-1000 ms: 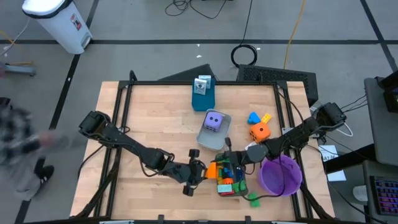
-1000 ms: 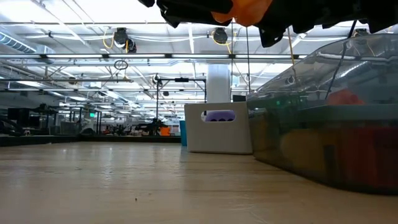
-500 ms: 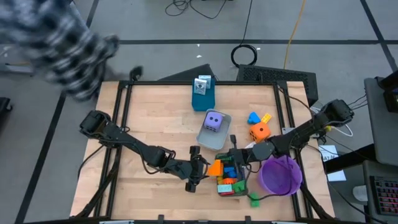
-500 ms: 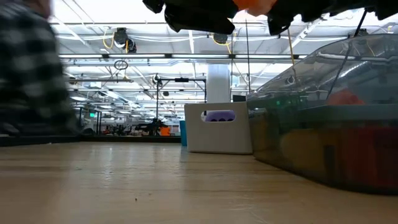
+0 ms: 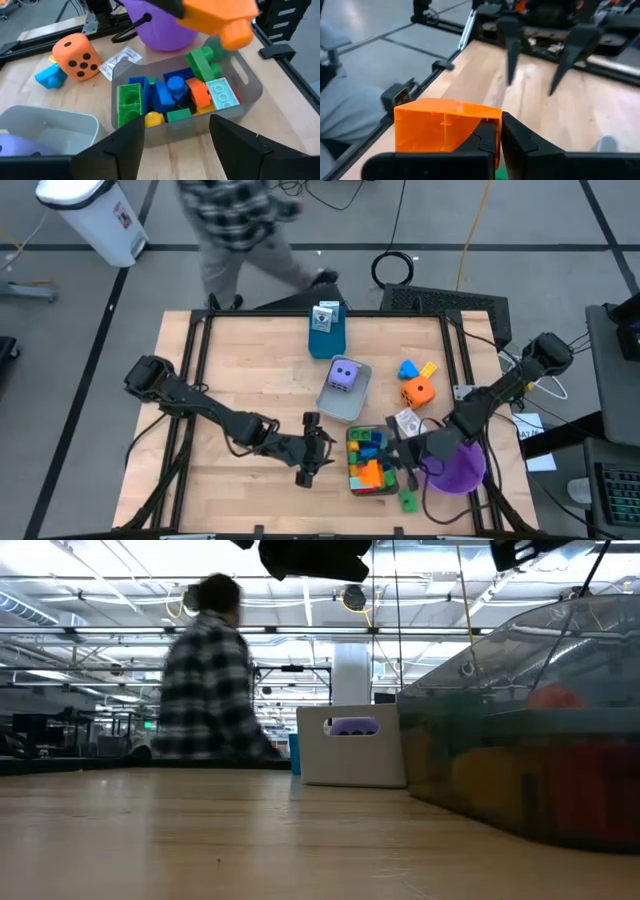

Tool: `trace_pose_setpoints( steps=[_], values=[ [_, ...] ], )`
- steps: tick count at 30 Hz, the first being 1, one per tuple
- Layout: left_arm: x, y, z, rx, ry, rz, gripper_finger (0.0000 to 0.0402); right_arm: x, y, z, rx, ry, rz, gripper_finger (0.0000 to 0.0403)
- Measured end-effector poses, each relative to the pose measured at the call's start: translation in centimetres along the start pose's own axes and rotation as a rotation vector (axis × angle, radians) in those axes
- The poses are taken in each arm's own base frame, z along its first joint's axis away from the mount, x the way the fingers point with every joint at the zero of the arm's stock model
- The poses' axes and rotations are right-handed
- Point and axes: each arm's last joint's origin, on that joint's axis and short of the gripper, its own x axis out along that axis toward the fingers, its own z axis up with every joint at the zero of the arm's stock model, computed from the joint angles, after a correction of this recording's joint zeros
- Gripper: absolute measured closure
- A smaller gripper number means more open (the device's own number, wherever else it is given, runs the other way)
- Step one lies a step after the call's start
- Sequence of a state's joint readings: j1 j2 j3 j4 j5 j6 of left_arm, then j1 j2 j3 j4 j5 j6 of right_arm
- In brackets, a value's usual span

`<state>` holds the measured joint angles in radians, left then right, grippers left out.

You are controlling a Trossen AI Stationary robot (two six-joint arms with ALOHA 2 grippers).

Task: Pick & Place Toys
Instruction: Put the orange game piece into the black bin, then put the blue game piece into the black bin

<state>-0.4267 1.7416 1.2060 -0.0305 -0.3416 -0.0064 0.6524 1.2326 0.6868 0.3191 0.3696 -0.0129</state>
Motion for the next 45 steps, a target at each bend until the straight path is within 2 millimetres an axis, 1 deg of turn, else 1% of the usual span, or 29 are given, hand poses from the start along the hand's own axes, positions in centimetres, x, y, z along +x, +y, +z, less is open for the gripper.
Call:
trace_pose_setpoints(
  steps=[5,9,12,14,17,21,35,40,45],
  values=[
    [0.0,0.1,0.1,-0.025,-0.005,0.002,0.0174,0.4,0.5,-0.7,0.038,0.047,0.009,0.0399],
    [0.1,0.3,0.1,-0.085,-0.004,0.007,0.0174,1.6,0.4,-1.6,0.041,0.071,-0.002,0.0399],
    [0.2,0.7,0.0,-0.092,-0.003,0.015,0.0174,2.3,0.2,-2.3,0.056,0.105,-0.018,0.0399],
    [0.3,0.9,0.0,-0.093,0.001,0.02,0.0174,2.7,0.0,-2.7,0.059,0.124,0.011,0.0399],
    [0.4,1.2,0.0,-0.101,0.002,0.028,0.0174,2.9,0.0,-2.8,0.068,0.126,0.062,0.0399],
    [0.5,1.3,-0.1,-0.103,0.006,0.031,0.0174,3.0,-0.1,-2.9,0.063,0.134,0.08,0.0396],
    [0.5,1.3,-0.1,-0.123,0.007,0.029,0.0174,3.0,0.0,-2.9,0.062,0.133,0.082,0.03],
    [0.5,1.3,-0.1,-0.124,0.008,0.027,0.0174,3.0,0.0,-2.9,0.061,0.133,0.081,0.0281],
    [0.5,1.3,-0.1,-0.124,0.008,0.027,0.0174,3.0,0.0,-2.9,0.059,0.133,0.08,0.0273]
  ],
)
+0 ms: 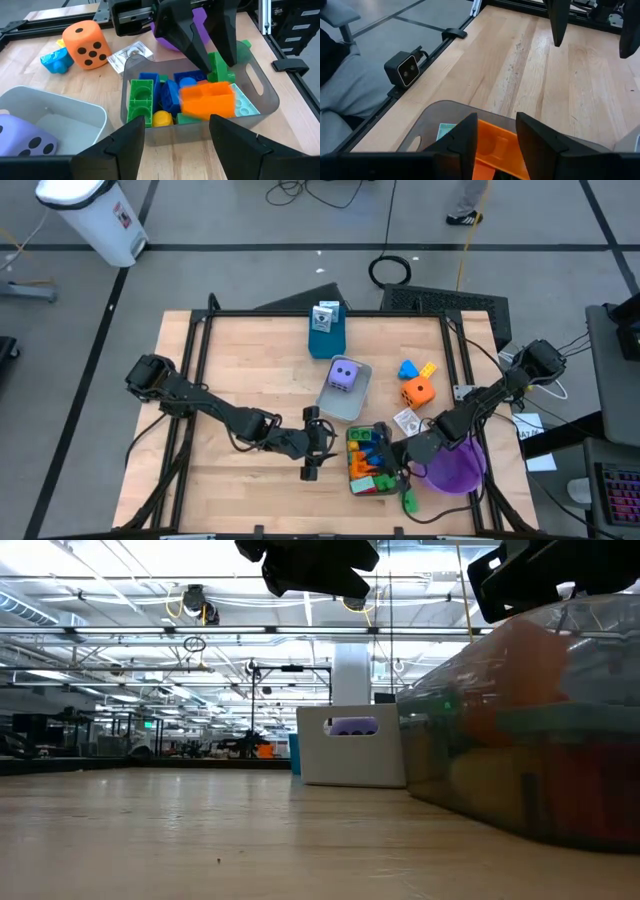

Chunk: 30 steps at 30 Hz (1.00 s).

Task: Pick & Place Toys
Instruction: Put the blue game piece into the black bin

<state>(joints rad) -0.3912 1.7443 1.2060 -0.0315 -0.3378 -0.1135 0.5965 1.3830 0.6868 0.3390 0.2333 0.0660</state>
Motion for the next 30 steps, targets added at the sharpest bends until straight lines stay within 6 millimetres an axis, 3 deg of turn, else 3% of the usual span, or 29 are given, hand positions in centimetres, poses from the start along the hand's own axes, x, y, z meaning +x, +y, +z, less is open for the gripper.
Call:
trace_pose_setpoints(
  steps=[12,19,26,30],
  values=[
    [0.0,0.0,0.0,0.002,0.001,0.001,0.0174,0.0,0.1,0.9,-0.066,-0.095,0.003,0.0273],
    [0.1,0.3,0.0,0.003,0.001,0.013,0.0174,-0.1,0.0,1.2,-0.207,-0.116,-0.012,0.0273],
    [0.7,2.2,0.5,0.046,-0.03,0.061,0.0174,-0.6,-1.3,3.1,-0.105,-0.281,-0.201,0.0273],
    [1.0,4.4,0.6,0.027,-0.018,0.165,0.0174,-1.9,-3.6,4.1,-0.05,-0.306,-0.297,0.0273]
  ],
)
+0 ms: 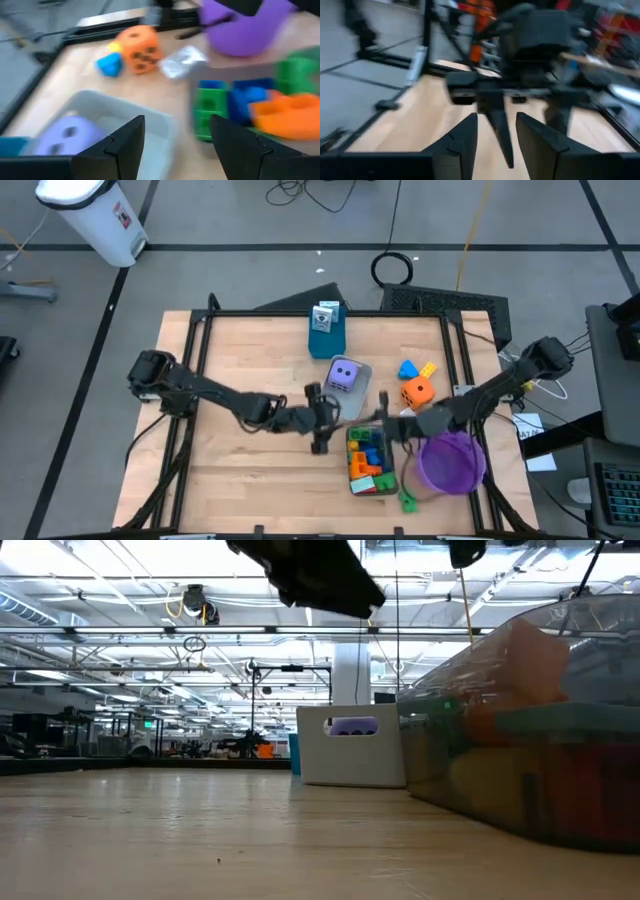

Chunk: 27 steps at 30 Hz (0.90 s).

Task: Pick & Place Toys
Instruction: Put the blue game piece into the black bin

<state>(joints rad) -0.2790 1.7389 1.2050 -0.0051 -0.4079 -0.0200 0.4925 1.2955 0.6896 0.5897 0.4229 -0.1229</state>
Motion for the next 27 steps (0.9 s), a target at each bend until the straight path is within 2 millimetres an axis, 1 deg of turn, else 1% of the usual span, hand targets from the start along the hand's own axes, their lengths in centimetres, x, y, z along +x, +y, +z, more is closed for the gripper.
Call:
trace_pose_setpoints(
  steps=[4,6,9,11,13,15,18,21,24,27],
  values=[
    [0.4,3.4,0.8,-0.047,-0.036,0.093,0.0174,-0.8,-3.6,1.9,0.113,0.077,-0.101,0.0273],
    [0.7,5.2,1.6,-0.083,-0.111,0.114,0.0174,-1.5,-5.3,3.0,0.107,0.155,-0.143,0.0273],
    [1.0,7.9,2.7,-0.066,-0.22,0.076,0.0174,-3.0,-7.5,5.1,0.1,0.246,-0.202,0.0273],
    [1.2,9.9,3.2,-0.062,-0.288,0.039,0.0174,-4.2,-9.1,6.5,0.135,0.296,-0.251,0.0273],
    [1.4,12.1,3.1,-0.067,-0.317,0.001,0.0174,-5.4,-10.6,7.6,0.187,0.349,-0.314,0.0273],
    [1.7,14.4,2.6,-0.076,-0.319,-0.021,0.0174,-6.3,-12.2,8.1,0.223,0.422,-0.385,0.0273],
    [2.0,17.4,1.1,-0.103,-0.307,-0.038,0.0174,-7.2,-14.5,8.1,0.244,0.519,-0.496,0.0273],
    [2.1,19.8,-0.6,-0.14,-0.297,-0.056,0.0174,-7.7,-16.9,7.5,0.271,0.625,-0.612,0.0273],
    [1.9,21.7,-1.9,-0.18,-0.311,-0.05,0.0174,-8.1,-19.2,5.9,0.336,0.785,-0.659,0.0273],
    [1.9,22.7,-3.3,-0.196,-0.297,-0.032,0.0174,-8.6,-21.5,3.6,0.465,0.966,-0.676,0.0273]
  ],
)
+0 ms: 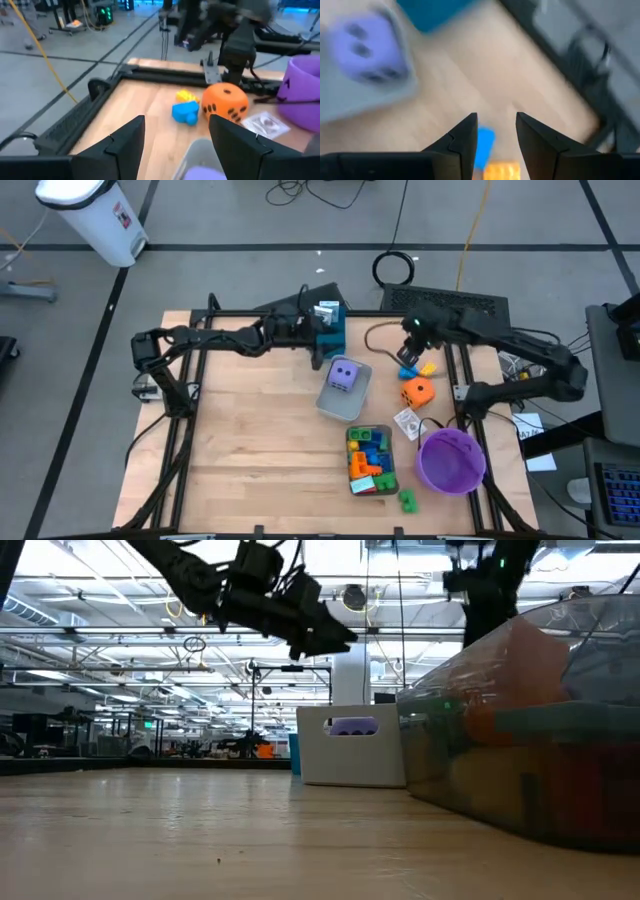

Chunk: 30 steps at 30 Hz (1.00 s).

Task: Pick & Place Toys
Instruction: Put the blue game piece into the black bin

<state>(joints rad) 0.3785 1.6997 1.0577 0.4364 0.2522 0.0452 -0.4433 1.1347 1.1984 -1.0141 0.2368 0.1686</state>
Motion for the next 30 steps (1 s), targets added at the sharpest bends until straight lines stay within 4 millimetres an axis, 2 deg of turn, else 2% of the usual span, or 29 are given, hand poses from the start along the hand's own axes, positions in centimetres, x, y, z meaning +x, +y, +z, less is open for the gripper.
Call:
trace_pose_setpoints(
  steps=[3,7,14,20,30],
  values=[
    [-0.2,0.6,-0.5,0.001,-0.005,0.008,0.0174,2.5,-1.7,0.4,-0.001,0.131,-0.009,0.0273],
    [-0.5,1.2,-0.6,0.017,-0.013,0.025,0.0174,5.0,-3.2,1.2,-0.058,0.187,0.008,0.0273],
    [-0.6,1.5,-0.7,0.032,-0.002,0.023,0.0174,7.2,-5.0,1.3,0.07,0.258,0.11,0.0266],
    [-0.5,1.4,-0.8,0.03,0.006,0.022,0.0174,8.0,-5.6,0.7,0.139,0.329,0.154,0.0217],
    [-0.6,1.5,-0.8,0.023,0.004,0.023,0.0174,10.3,-5.0,-2.7,0.132,0.462,0.163,0.0126]
  ],
)
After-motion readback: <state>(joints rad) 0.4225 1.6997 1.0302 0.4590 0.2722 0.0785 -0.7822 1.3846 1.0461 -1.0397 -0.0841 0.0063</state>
